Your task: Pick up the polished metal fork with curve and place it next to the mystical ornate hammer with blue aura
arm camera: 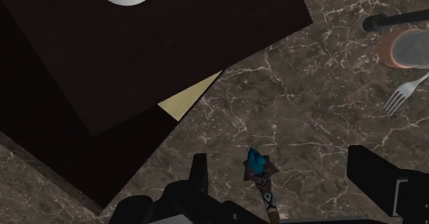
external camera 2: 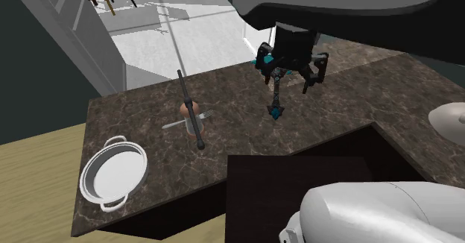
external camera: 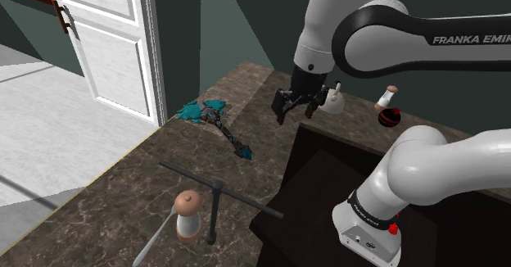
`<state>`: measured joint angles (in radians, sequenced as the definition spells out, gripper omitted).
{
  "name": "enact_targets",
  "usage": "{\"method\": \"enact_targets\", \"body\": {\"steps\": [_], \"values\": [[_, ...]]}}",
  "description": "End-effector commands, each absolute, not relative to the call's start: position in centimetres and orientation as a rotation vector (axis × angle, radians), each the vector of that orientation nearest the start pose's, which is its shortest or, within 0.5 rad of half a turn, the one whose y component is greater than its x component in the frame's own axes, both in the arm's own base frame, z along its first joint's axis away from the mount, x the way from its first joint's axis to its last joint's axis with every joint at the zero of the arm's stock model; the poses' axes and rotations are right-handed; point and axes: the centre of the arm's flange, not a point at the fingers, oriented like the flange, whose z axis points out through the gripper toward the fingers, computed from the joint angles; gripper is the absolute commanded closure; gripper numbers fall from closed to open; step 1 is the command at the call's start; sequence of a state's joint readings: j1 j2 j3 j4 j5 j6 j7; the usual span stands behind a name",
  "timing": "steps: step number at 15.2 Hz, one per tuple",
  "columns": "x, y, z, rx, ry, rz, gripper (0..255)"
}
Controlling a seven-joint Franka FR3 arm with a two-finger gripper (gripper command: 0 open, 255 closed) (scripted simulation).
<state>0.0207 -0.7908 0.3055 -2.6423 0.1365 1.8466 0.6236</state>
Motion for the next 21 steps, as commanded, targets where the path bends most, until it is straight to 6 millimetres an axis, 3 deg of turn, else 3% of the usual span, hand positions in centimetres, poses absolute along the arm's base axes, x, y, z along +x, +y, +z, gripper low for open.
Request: {"method": "enact_targets", "body": {"steps": [1, 11, 21], "values": [[29.8, 13.0, 44.8, -3.133, 0.760, -0.029, 0], [32.0, 22.0, 35.7, -3.013, 1.094, -0.052, 0], [36.4, 30.4, 26.7, -2.858, 1.411, -0.075, 0]]}}
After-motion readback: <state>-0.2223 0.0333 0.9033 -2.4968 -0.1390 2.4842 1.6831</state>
